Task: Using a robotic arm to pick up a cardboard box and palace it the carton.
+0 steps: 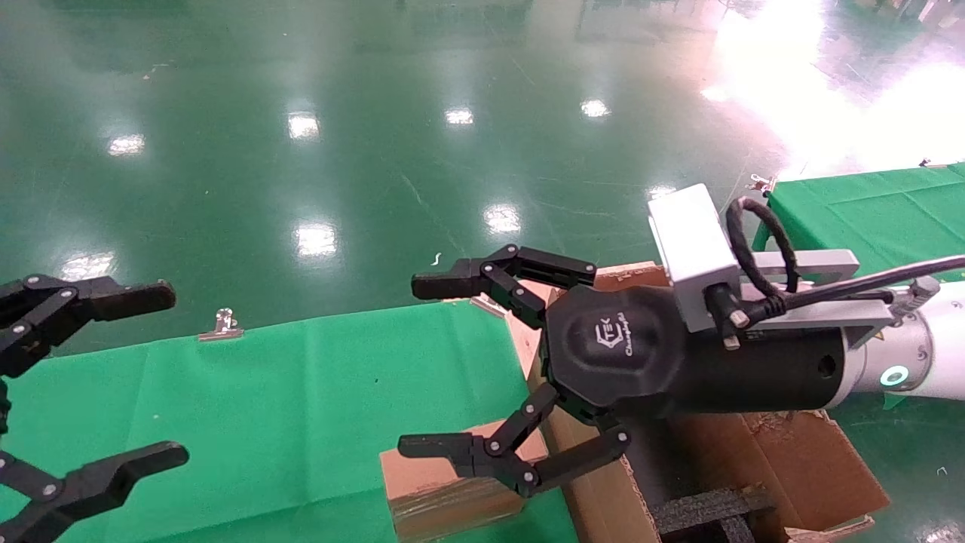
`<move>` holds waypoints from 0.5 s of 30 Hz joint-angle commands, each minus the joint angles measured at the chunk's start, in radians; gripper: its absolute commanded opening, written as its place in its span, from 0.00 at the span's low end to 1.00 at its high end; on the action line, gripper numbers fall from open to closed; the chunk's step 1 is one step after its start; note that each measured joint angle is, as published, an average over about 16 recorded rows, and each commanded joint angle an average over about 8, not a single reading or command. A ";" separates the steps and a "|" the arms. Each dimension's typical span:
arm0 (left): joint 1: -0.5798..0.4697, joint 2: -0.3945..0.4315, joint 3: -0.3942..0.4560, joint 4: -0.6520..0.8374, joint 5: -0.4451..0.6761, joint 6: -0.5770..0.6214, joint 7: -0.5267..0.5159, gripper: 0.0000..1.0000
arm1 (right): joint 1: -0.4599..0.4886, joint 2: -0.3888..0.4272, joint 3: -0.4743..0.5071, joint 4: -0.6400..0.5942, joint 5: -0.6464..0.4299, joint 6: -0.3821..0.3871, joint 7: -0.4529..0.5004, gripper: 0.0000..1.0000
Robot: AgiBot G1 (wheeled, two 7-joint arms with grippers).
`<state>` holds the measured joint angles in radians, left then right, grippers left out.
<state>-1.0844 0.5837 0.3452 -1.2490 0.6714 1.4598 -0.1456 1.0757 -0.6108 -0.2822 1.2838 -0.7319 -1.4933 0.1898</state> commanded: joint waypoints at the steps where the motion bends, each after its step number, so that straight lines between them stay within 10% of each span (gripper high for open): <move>1: 0.000 0.000 0.000 0.000 0.000 0.000 0.000 0.00 | 0.000 0.000 0.000 0.000 0.000 0.000 0.000 1.00; 15: 0.000 0.000 0.000 0.000 0.000 0.000 0.000 0.00 | 0.111 -0.039 -0.115 0.032 -0.249 -0.015 0.020 1.00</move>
<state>-1.0845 0.5837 0.3453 -1.2489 0.6714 1.4598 -0.1455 1.1879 -0.6535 -0.3990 1.3110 -0.9827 -1.5101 0.2090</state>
